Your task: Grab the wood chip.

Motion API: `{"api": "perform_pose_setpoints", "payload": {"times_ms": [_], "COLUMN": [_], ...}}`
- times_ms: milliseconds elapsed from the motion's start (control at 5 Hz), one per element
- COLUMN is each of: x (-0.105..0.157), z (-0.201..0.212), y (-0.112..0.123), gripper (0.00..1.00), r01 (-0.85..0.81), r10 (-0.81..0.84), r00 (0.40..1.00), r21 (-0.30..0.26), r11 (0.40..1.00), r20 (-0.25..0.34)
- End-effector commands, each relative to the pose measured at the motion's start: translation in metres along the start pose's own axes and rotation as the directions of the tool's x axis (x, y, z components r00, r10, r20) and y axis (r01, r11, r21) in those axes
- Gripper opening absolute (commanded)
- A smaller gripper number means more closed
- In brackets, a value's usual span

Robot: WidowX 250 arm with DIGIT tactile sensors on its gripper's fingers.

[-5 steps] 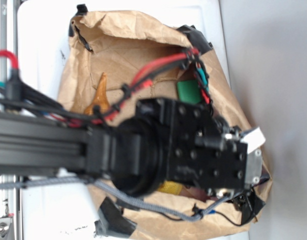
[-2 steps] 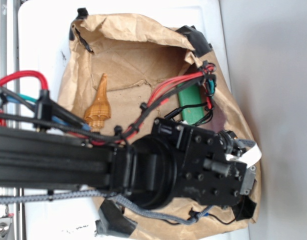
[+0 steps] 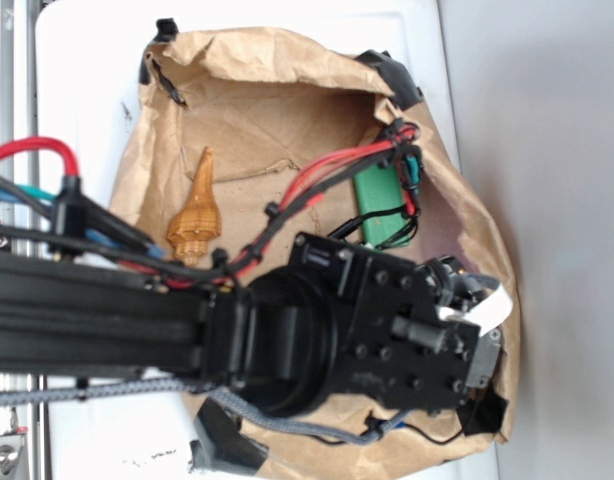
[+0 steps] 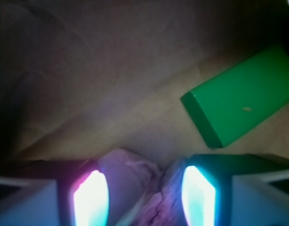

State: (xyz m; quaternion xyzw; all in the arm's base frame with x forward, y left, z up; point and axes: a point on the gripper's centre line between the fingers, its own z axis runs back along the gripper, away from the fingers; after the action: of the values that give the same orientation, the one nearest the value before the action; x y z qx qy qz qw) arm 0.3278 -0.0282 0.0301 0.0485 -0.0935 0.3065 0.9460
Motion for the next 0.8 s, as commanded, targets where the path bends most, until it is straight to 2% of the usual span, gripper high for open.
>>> {"api": "perform_pose_setpoints", "payload": {"times_ms": [0,200,400,600], "x": [0.0,0.008,0.012,0.012], "z": [0.014,0.037,0.053,0.06], "y": [-0.004,0.007,0.012,0.014], "gripper": [0.32,1.0,1.0,1.0], "r01": [-0.003,-0.044,-0.067,-0.135], "r10": [0.006,0.046,0.063,0.128], "r00": [0.998,0.999,0.998,0.99], "r21": [-0.049,-0.112,-0.144,-0.139], "r11": [0.999,0.993,0.987,0.981], "r20": [0.061,0.011,-0.032,-0.055]}}
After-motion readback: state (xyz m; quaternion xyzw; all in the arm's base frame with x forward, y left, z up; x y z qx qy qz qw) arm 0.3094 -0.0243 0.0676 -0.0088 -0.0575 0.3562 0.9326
